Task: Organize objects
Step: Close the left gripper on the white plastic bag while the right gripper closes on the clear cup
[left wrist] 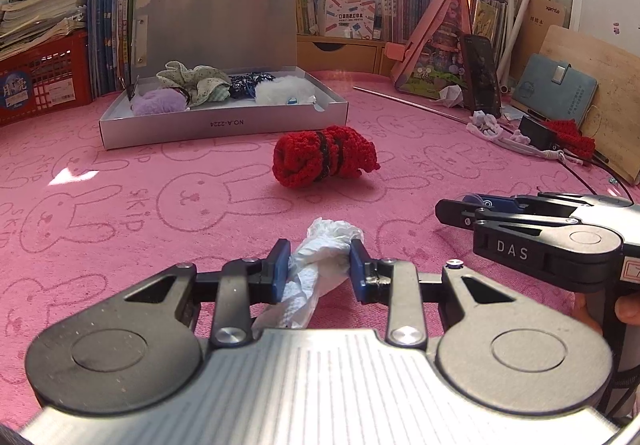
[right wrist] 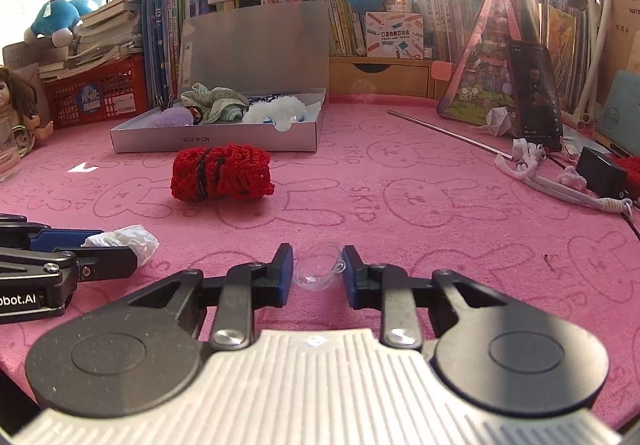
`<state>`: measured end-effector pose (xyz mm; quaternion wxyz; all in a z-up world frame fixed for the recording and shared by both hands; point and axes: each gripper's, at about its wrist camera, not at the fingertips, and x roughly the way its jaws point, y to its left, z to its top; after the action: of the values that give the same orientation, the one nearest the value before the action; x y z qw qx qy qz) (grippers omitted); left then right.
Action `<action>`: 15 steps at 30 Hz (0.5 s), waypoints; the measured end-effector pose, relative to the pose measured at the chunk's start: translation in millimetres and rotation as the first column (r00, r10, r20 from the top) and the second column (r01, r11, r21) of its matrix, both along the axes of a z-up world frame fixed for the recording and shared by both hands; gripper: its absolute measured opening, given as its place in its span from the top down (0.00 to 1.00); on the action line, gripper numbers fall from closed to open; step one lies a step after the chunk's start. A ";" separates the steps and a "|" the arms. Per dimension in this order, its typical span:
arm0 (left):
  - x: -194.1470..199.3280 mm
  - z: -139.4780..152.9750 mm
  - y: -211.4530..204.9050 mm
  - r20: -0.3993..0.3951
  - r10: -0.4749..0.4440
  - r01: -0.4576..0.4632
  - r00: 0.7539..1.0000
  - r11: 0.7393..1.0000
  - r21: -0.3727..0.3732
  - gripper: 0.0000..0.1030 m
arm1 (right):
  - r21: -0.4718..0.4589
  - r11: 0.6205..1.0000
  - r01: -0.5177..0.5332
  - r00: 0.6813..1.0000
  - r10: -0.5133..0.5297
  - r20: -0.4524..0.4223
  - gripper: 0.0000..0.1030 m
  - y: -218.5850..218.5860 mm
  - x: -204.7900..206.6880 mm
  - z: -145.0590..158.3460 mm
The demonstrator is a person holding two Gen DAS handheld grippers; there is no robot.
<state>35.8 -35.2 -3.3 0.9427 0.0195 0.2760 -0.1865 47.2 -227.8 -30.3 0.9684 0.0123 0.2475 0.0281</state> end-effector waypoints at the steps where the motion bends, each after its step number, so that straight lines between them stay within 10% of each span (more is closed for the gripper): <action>1: 0.3 1.0 0.6 0.003 0.003 -0.003 1.000 1.000 0.001 0.64 | 0.008 1.000 -0.006 1.000 0.006 0.002 0.70 0.7 -0.2 0.9; 15: 52.7 38.5 28.4 0.016 0.092 -0.091 0.996 0.994 -0.053 0.64 | 0.074 0.997 -0.022 1.000 0.021 0.012 0.70 10.3 26.2 34.9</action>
<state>88.5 -6.8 35.1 0.9529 -0.0160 0.2630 -0.1502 73.4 -217.5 4.7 0.9683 0.0452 0.2409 0.0477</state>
